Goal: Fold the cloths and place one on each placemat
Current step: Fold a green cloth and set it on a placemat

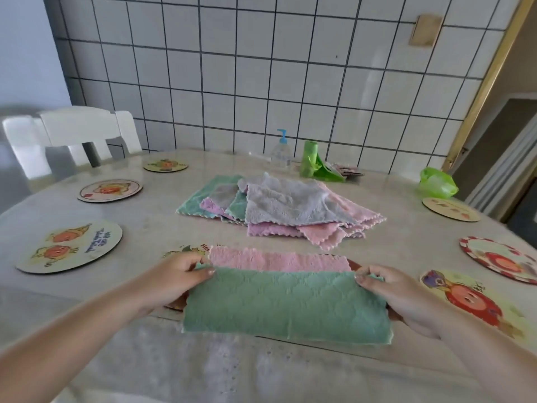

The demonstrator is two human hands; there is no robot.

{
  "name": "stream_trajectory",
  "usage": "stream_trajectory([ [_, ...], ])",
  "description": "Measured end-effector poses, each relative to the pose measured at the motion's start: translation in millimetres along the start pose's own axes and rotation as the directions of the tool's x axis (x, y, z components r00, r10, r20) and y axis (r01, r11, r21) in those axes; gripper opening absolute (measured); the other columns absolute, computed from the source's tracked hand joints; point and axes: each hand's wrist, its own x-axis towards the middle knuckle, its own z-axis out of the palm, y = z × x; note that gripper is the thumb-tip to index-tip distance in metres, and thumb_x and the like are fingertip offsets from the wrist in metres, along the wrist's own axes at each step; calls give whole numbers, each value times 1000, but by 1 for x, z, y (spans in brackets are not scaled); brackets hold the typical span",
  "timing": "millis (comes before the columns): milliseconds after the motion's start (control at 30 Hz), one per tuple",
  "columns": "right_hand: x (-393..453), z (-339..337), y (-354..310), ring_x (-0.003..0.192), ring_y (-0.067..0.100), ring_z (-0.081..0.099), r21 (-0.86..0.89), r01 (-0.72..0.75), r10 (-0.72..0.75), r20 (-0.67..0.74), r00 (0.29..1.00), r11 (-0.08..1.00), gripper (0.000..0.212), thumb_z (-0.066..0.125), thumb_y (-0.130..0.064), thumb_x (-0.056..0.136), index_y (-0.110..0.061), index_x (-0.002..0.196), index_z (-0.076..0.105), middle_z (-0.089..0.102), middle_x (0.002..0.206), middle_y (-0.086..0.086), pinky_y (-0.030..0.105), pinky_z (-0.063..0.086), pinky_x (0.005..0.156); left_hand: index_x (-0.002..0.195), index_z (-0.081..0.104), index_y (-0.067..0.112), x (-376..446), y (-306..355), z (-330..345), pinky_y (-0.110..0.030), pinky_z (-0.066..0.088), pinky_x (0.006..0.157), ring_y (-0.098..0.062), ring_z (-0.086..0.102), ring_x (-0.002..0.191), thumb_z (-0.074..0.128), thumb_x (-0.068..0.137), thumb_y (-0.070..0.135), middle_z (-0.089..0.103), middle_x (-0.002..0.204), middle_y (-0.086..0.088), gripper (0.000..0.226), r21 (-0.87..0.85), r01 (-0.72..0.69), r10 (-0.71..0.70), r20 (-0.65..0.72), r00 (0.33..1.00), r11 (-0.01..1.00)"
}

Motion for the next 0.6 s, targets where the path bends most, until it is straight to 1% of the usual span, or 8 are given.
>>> stream_trajectory([
  [33,6,0,-2,69,16,64,-28,14,-14,-21,1000,1000,18,50,-27,95,-14,89,61,67,83,4,26,46,53,92,65,9,7,-1,-2,-20,43,53,-11,55,61,55,92,26,61,74,-11,19,66,-51,53,-17,998,996],
  [100,18,-1,-6,73,19,64,-59,42,-45,-49,998,997,19,49,-26,95,-14,88,61,67,86,6,27,45,57,84,65,13,22,-1,-6,-20,34,50,-7,45,55,59,89,26,51,62,-3,15,180,-131,142,-53,988,975],
  [167,31,-1,-9,82,24,66,-117,63,-71,-64,995,991,20,48,-26,96,-15,88,63,69,91,7,32,47,65,80,63,18,36,-2,-9,-18,30,47,-1,38,48,61,87,26,44,57,5,11,266,-183,209,-74,975,947],
  [200,37,-1,-11,85,24,67,-145,71,-81,-66,995,987,19,48,-26,96,-16,88,63,69,91,7,35,49,69,79,63,20,42,-2,-10,-18,30,47,-1,38,48,62,87,26,45,57,4,10,295,-198,230,-78,970,935],
  [300,54,-1,-13,84,27,65,-219,97,-114,-68,991,971,20,48,-26,95,-16,87,62,68,93,13,33,46,68,77,62,23,59,-8,-15,-24,34,54,-8,45,55,64,85,30,58,66,-4,11,339,-201,238,-69,969,919],
  [400,69,-1,-13,75,24,57,-285,95,-118,-64,991,954,22,48,-27,95,-10,91,61,63,101,24,29,37,62,77,63,24,73,-12,-17,-29,40,60,-13,54,62,66,83,32,65,72,0,10,344,-188,226,-74,971,920],
  [467,77,-2,-12,76,23,57,-306,88,-113,-64,991,948,22,48,-27,95,-10,91,62,63,101,22,29,35,61,76,62,26,81,-15,-17,-27,42,62,-11,58,67,66,82,34,65,75,5,11,355,-182,223,-76,972,917],
  [600,85,-1,-10,87,32,63,-353,87,-119,-68,991,932,19,49,-30,95,-18,89,63,67,96,13,30,39,62,77,59,29,92,-16,-17,-28,47,73,-8,58,80,66,82,37,62,84,11,12,424,-164,210,-65,976,891],
])
